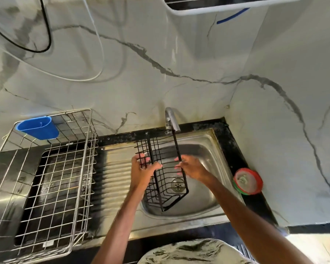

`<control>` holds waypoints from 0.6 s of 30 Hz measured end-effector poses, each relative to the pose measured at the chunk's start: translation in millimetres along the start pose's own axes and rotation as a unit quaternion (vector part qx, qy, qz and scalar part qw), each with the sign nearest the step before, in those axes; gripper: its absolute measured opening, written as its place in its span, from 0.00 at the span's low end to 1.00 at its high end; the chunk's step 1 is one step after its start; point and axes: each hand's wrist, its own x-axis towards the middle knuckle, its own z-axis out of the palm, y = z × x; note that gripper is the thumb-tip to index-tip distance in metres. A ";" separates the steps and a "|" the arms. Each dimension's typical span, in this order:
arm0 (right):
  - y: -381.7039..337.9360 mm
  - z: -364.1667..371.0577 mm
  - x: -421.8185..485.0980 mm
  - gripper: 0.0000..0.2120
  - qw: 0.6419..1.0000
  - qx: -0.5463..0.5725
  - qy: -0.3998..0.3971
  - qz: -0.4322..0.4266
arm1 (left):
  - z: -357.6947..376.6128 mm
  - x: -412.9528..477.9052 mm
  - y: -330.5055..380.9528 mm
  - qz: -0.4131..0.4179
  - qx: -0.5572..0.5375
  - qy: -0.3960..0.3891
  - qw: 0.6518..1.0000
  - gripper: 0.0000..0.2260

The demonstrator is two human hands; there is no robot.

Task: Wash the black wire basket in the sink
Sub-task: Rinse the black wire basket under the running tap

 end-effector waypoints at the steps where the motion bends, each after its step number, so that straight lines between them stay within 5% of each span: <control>1: -3.8 0.1 -3.9 0.13 1.000 0.017 0.007 -0.014 | -4.9 -6.2 3.2 0.023 0.013 -0.004 1.000 0.34; 7: -28.1 -1.9 -26.4 0.08 0.996 0.033 0.033 -0.079 | -33.2 -28.6 21.0 0.160 0.095 -0.029 0.982 0.34; 12: -43.7 -10.0 -37.0 0.08 0.962 -0.055 0.173 -0.202 | -52.4 -26.5 38.4 0.279 0.177 -0.081 0.940 0.40; 18: -63.7 -27.8 -48.7 0.08 0.913 -0.155 0.314 -0.210 | -61.5 -17.8 58.0 0.383 0.245 -0.107 0.884 0.42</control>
